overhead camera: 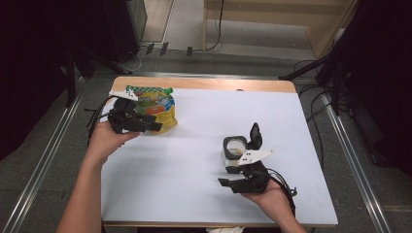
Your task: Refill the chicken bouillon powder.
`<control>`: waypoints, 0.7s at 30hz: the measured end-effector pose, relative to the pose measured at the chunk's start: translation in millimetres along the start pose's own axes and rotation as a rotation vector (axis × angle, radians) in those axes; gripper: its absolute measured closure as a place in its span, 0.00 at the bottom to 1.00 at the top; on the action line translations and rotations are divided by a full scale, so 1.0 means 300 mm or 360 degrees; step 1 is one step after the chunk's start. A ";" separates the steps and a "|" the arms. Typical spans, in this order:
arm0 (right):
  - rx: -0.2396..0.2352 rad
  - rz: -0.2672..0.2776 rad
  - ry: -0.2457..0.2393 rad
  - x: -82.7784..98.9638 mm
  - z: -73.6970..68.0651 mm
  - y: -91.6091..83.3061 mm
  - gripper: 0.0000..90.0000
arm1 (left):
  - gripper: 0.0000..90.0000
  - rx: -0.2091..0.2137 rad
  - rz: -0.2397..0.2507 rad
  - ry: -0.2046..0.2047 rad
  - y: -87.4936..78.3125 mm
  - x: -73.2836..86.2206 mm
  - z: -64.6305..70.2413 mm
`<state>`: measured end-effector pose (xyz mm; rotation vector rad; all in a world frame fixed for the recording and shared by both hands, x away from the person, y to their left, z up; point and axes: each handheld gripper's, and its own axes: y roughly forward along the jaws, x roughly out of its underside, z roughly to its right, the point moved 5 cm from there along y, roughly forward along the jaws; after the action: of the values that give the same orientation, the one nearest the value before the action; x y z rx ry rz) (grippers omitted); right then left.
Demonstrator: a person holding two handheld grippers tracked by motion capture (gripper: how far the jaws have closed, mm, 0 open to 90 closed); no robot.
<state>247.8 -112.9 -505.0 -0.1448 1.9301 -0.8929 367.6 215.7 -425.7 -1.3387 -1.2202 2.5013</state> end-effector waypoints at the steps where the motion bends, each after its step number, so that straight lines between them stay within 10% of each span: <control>1: 0.0000 0.0000 0.0000 0.000 0.000 0.000 0.55 | 0.52 0.0000 0.0000 0.0000 0.000 0.000 0.000; 21: -0.0012 0.0003 -0.0019 -0.002 -0.016 -0.007 0.55 | 0.53 -0.0178 0.0041 -0.0096 -0.129 0.011 -0.173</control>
<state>243.7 -111.8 -501.9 -0.1525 1.9222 -0.8819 391.4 275.4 -418.6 -1.3193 -1.3830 2.5436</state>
